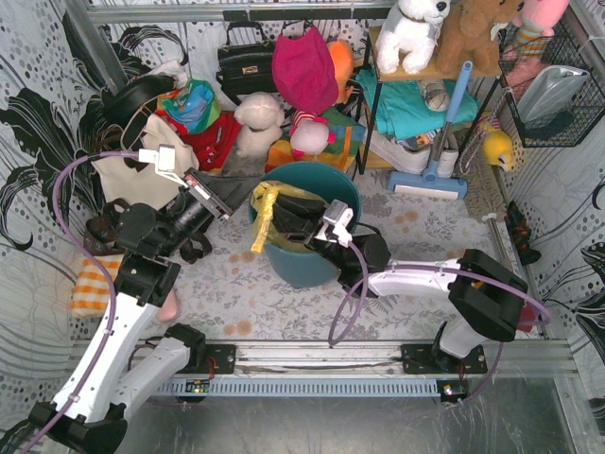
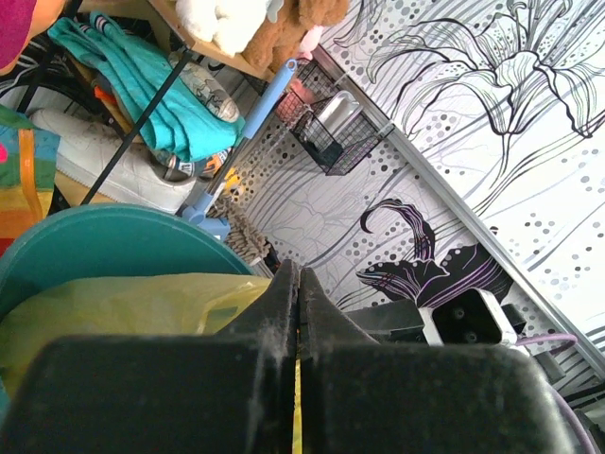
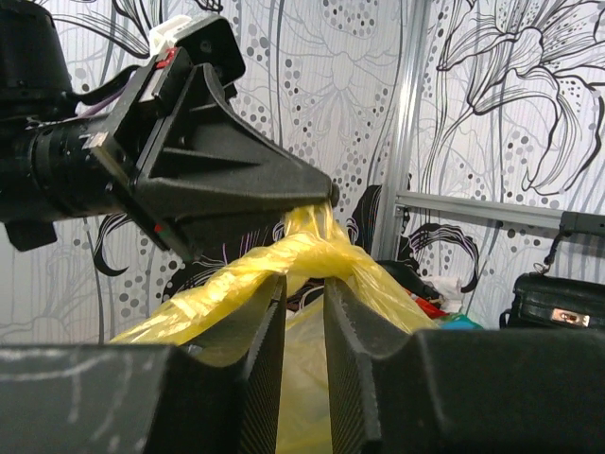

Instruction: Tie the trash bag

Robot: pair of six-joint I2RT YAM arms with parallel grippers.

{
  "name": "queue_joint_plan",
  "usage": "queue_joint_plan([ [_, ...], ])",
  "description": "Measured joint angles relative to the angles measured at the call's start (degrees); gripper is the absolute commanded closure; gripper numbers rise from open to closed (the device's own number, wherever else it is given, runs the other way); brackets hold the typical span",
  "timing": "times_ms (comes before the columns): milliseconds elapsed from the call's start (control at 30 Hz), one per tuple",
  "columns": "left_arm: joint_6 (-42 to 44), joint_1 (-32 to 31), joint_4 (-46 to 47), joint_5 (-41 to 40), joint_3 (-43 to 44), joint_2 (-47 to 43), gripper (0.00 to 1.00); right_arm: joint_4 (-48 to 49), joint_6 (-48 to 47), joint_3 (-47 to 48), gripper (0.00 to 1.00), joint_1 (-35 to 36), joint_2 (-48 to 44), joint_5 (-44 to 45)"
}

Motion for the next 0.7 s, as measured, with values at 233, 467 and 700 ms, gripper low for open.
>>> queue_joint_plan([
  [233,1.4,0.0,1.8,1.4,2.1,1.5,1.0,-0.9,1.0,-5.1,0.76,0.0,-7.7,0.5],
  [467,2.1,0.0,4.2,3.9,2.9,3.1,1.0,-10.6,3.1,-7.0,0.63,0.0,-18.9,0.6],
  [700,1.6,0.0,10.3,8.9,2.9,4.3,1.0,-26.2,4.7,0.9,0.52,0.0,-21.1,0.6],
])
